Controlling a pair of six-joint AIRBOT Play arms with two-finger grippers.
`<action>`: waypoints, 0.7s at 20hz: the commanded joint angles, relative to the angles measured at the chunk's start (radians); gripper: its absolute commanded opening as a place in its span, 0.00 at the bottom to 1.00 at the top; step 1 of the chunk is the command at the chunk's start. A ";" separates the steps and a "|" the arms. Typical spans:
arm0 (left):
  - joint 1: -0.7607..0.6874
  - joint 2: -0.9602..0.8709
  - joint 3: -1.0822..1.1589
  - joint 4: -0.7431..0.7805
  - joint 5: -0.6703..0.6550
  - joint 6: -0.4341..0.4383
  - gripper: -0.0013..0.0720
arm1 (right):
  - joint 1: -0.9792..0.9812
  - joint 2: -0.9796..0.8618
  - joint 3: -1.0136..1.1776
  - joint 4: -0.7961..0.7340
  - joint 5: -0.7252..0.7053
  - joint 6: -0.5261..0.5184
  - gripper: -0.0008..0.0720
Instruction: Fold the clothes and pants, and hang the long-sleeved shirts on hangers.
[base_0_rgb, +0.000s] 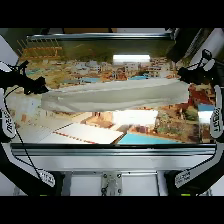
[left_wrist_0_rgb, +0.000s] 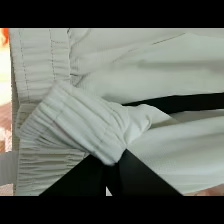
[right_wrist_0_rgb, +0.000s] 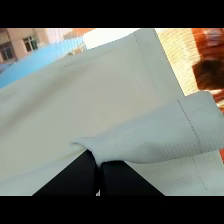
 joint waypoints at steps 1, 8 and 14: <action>-0.003 -0.043 0.031 -0.001 0.002 -0.004 0.04 | 0.008 -0.024 0.002 0.030 -0.066 0.000 0.03; 0.006 -0.048 0.031 -0.221 0.285 -0.009 0.94 | 0.014 -0.073 0.003 0.362 -0.367 0.000 0.90; 0.067 0.089 0.022 -0.063 0.206 -0.043 0.94 | -0.050 0.043 -0.003 0.257 -0.122 -0.073 0.90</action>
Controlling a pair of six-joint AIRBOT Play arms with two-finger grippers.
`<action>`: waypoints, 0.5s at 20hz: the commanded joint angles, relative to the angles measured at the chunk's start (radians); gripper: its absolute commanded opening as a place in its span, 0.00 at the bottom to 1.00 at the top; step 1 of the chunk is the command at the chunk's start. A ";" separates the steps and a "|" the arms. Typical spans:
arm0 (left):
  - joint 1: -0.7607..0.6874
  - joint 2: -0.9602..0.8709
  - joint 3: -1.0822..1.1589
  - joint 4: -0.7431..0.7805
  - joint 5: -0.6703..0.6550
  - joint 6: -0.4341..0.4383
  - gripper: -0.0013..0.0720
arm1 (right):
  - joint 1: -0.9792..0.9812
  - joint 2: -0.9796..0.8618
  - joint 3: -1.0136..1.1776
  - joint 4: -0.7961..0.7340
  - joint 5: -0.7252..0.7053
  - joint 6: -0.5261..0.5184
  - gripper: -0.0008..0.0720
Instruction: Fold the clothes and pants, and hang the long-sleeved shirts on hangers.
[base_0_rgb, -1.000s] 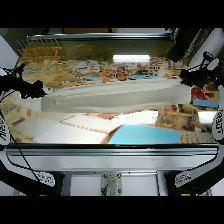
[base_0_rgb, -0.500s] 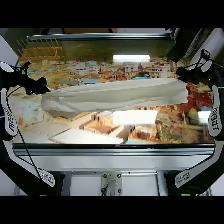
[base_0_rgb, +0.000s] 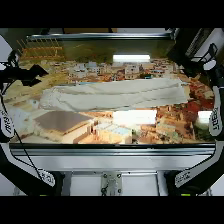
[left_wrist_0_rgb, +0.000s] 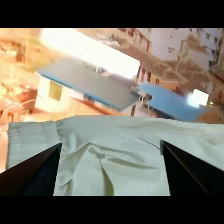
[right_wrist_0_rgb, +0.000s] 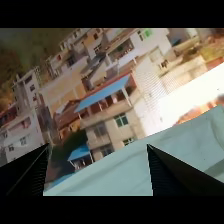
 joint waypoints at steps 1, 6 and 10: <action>0.036 0.090 -0.042 0.148 -0.097 -0.016 0.94 | -0.042 0.072 -0.024 -0.157 0.235 -0.042 0.90; 0.057 0.255 -0.450 0.180 -0.070 -0.062 0.94 | -0.116 0.164 -0.307 -0.264 0.403 0.027 0.90; 0.007 0.272 -0.670 0.043 0.070 -0.061 0.94 | -0.137 0.163 -0.496 -0.093 0.296 0.086 0.90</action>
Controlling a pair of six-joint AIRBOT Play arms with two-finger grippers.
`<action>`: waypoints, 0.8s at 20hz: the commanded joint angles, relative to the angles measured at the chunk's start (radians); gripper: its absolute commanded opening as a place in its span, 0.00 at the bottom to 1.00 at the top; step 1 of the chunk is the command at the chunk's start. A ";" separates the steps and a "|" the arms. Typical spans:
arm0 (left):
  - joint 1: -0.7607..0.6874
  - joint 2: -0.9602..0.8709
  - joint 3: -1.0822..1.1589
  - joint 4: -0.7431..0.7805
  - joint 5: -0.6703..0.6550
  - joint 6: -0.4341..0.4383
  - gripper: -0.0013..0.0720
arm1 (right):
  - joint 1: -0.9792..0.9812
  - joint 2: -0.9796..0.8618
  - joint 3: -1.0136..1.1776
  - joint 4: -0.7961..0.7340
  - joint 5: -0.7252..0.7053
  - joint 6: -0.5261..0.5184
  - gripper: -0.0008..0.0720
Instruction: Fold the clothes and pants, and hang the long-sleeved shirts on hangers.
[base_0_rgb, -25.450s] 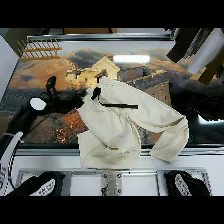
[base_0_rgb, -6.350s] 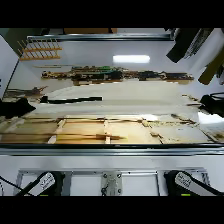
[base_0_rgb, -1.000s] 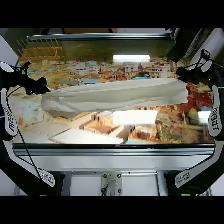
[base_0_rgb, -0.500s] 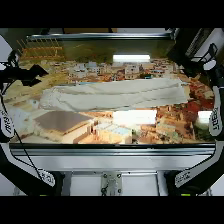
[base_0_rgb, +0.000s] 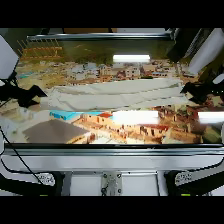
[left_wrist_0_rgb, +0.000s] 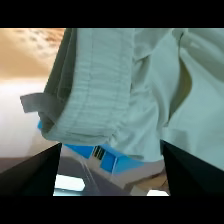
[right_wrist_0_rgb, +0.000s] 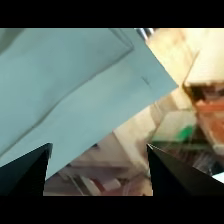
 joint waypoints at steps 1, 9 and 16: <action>-0.043 0.014 -0.166 -0.118 0.115 -0.010 0.94 | -0.013 0.006 -0.153 0.150 -0.082 0.043 0.90; -0.097 -0.094 -0.091 -0.146 0.156 -0.011 0.94 | 0.082 -0.055 -0.164 0.329 -0.338 0.035 0.90; -0.079 -0.094 -0.013 -0.138 0.135 0.071 0.04 | 0.137 -0.046 -0.164 0.315 -0.402 -0.064 0.03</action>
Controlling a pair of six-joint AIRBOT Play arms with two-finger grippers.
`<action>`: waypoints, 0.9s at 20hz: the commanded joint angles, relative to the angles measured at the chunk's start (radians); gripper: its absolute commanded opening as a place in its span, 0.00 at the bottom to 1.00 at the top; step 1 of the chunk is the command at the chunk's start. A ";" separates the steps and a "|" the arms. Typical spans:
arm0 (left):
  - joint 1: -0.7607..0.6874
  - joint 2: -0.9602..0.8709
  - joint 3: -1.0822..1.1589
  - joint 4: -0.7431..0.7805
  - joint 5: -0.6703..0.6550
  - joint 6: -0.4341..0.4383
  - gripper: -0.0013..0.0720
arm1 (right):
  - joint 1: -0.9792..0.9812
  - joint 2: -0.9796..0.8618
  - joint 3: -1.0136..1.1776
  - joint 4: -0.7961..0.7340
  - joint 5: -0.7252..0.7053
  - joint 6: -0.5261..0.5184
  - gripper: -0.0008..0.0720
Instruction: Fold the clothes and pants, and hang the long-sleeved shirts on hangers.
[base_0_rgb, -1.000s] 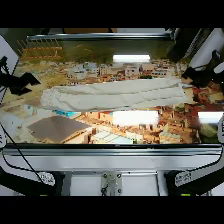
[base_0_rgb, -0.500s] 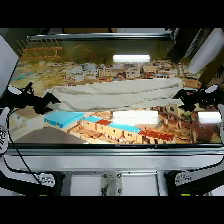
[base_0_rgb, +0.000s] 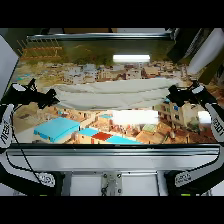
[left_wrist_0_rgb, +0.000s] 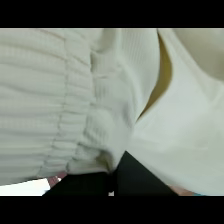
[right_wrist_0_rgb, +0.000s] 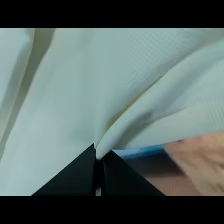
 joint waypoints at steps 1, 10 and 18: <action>0.023 -0.001 0.059 0.001 -0.048 0.068 0.04 | 0.007 0.039 0.002 -0.038 -0.003 -0.071 0.03; 0.150 0.196 -0.121 0.150 -0.139 0.250 0.04 | 0.053 0.359 -0.236 -0.414 0.199 -0.042 0.03; 0.368 0.426 -0.469 0.211 -0.138 0.338 0.04 | 0.089 0.676 -0.666 -0.407 0.290 -0.042 0.03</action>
